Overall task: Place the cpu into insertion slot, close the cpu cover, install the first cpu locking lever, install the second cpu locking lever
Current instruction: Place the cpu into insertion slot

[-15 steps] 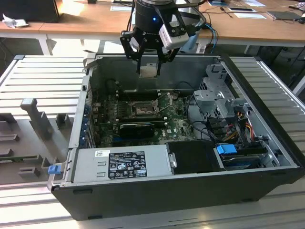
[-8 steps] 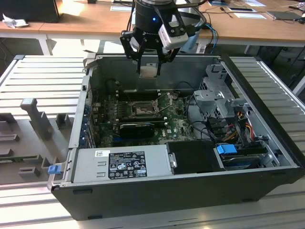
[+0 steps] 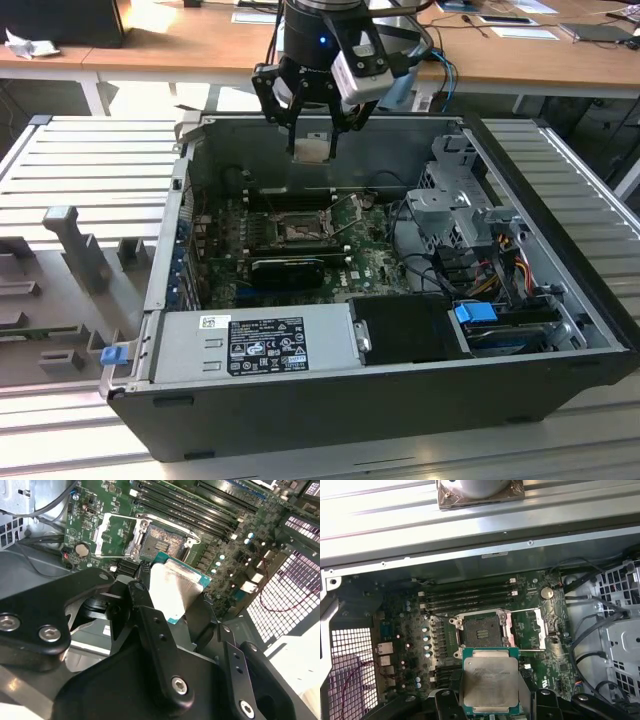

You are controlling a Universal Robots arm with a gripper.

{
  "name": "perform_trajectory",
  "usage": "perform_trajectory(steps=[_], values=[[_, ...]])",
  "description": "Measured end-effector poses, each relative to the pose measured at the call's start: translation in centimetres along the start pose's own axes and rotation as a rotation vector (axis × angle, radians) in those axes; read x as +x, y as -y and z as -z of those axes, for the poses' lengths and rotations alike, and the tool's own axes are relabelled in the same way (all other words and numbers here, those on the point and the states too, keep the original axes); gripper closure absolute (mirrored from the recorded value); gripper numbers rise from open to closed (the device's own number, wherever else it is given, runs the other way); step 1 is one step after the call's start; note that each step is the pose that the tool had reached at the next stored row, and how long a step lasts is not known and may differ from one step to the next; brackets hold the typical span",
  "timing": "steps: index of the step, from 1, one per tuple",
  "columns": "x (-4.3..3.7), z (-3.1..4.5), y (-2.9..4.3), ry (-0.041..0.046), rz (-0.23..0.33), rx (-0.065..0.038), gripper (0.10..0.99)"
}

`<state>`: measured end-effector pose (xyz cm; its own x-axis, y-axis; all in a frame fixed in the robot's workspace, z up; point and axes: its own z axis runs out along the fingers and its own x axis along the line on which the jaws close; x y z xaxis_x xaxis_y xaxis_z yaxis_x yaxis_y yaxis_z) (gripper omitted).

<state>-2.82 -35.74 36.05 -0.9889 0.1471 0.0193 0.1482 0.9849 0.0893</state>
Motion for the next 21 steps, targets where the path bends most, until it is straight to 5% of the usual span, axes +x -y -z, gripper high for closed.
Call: perform_trajectory(steps=[21], values=[[0.0, -0.02, 0.0, 0.0053, -0.06, -0.001, 0.561]])
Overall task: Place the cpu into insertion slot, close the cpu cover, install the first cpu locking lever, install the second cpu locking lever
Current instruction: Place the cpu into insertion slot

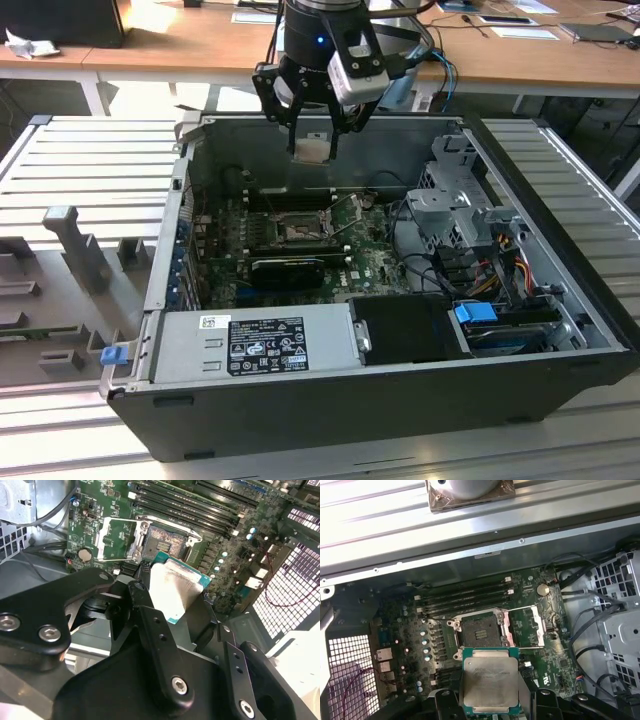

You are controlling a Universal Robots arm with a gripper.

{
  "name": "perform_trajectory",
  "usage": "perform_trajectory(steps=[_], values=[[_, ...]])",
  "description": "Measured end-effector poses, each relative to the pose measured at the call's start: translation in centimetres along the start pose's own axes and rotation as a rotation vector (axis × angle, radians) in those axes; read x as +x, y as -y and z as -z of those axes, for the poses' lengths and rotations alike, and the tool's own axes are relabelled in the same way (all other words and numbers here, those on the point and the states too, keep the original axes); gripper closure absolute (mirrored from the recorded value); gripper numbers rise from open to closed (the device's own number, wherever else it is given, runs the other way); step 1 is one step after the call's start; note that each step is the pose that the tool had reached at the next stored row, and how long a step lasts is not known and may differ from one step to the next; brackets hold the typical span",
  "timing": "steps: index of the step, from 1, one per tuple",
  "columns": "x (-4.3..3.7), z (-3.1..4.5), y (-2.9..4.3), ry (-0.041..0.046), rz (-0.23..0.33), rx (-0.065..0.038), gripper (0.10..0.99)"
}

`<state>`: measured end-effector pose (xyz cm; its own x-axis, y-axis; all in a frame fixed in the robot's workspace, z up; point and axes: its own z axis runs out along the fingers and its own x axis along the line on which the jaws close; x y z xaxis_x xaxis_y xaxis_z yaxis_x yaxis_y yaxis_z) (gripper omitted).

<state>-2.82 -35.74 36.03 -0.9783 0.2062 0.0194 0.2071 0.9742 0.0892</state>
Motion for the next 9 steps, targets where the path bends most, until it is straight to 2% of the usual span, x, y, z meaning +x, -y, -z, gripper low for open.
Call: perform_trajectory(steps=[9], values=[[0.0, -0.03, 0.0, 0.0021, -0.022, 0.0, 0.561]])
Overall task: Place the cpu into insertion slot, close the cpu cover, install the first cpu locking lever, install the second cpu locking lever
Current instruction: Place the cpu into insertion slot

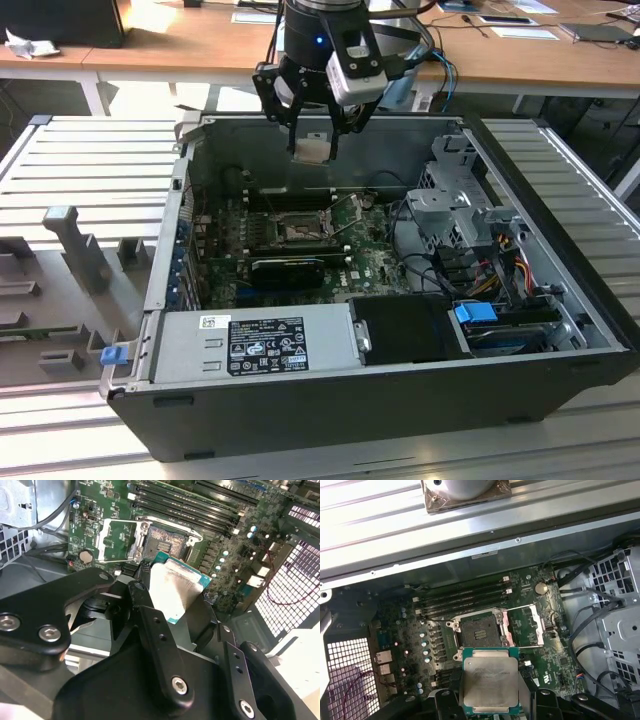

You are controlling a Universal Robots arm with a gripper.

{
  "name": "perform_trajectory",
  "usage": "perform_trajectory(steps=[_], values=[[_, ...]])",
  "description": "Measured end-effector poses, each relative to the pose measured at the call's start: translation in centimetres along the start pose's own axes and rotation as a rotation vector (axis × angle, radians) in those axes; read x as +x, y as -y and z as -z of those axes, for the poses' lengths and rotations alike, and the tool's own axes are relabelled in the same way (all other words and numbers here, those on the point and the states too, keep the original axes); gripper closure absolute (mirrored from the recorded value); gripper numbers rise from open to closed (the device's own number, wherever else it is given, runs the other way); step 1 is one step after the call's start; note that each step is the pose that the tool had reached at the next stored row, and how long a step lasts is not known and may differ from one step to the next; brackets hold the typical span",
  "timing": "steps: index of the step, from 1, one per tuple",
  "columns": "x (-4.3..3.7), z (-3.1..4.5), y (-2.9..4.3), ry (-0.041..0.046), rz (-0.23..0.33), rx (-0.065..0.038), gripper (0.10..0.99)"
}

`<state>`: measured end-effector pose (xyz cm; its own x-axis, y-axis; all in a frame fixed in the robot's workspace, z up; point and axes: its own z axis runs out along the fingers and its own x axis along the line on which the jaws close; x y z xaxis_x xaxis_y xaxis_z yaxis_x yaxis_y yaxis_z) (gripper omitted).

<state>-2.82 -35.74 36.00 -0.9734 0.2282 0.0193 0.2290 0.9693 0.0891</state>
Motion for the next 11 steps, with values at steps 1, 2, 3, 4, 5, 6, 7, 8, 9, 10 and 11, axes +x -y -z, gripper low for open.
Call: perform_trajectory(steps=[1, 2, 3, 4, 5, 6, 7, 8, 9, 10, 11], values=[[0.0, 0.0, 0.0, 0.0002, -0.002, 0.0, 0.561], [0.0, 0.0, 0.0, 0.0005, -0.005, 0.0, 0.561], [0.0, -0.01, 0.0, 0.0007, -0.007, 0.0, 0.561], [0.0, -0.01, 0.0, 0.001, -0.011, 0.0, 0.561], [0.0, -0.01, 0.0, 0.0012, -0.013, 0.0, 0.561], [0.0, -0.01, 0.0, 0.0015, -0.016, 0.0, 0.561], [0.0, -0.01, 0.0, 0.0019, -0.02, 0.0, 0.561], [0.0, -0.01, 0.0, 0.0025, -0.026, 0.0, 0.561], [0.0, -0.02, 0.0, 0.0032, -0.035, 0.0, 0.561], [0.0, -0.02, 0.0, 0.0037, -0.04, 0.0, 0.561], [0.0, -0.02, 0.0, 0.0041, -0.045, 0.0, 0.561]])
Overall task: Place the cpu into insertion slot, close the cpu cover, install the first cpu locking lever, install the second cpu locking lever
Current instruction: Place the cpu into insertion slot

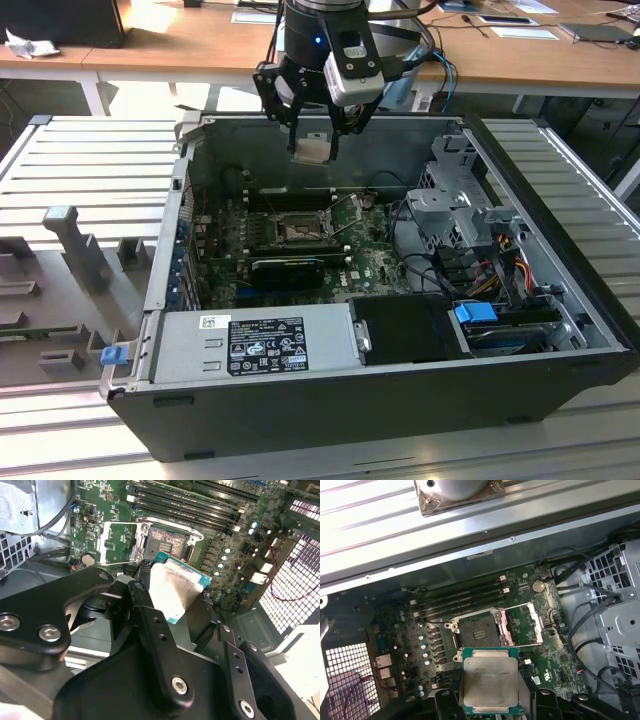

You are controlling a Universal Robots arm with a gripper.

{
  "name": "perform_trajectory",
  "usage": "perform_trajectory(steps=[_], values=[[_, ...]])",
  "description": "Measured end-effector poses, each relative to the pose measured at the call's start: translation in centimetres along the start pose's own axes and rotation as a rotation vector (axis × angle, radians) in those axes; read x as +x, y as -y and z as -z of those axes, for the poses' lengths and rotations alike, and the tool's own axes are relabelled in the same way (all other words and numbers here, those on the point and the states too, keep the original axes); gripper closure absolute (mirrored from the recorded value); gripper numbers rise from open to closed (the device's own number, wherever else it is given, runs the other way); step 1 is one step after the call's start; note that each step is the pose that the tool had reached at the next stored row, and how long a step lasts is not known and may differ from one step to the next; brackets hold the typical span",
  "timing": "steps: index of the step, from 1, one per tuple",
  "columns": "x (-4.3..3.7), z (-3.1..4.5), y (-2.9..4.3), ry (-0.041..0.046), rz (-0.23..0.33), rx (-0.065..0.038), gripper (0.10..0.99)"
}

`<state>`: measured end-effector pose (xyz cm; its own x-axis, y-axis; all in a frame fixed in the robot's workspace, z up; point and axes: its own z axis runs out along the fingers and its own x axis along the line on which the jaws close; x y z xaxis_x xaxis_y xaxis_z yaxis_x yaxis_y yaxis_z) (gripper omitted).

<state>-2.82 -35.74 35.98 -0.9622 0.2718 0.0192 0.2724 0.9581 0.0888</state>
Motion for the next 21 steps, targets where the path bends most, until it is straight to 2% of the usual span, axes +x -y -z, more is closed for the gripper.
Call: perform_trajectory(steps=[21], values=[[0.0, 0.0, 0.0, 0.0079, -0.088, -0.002, 0.561]])
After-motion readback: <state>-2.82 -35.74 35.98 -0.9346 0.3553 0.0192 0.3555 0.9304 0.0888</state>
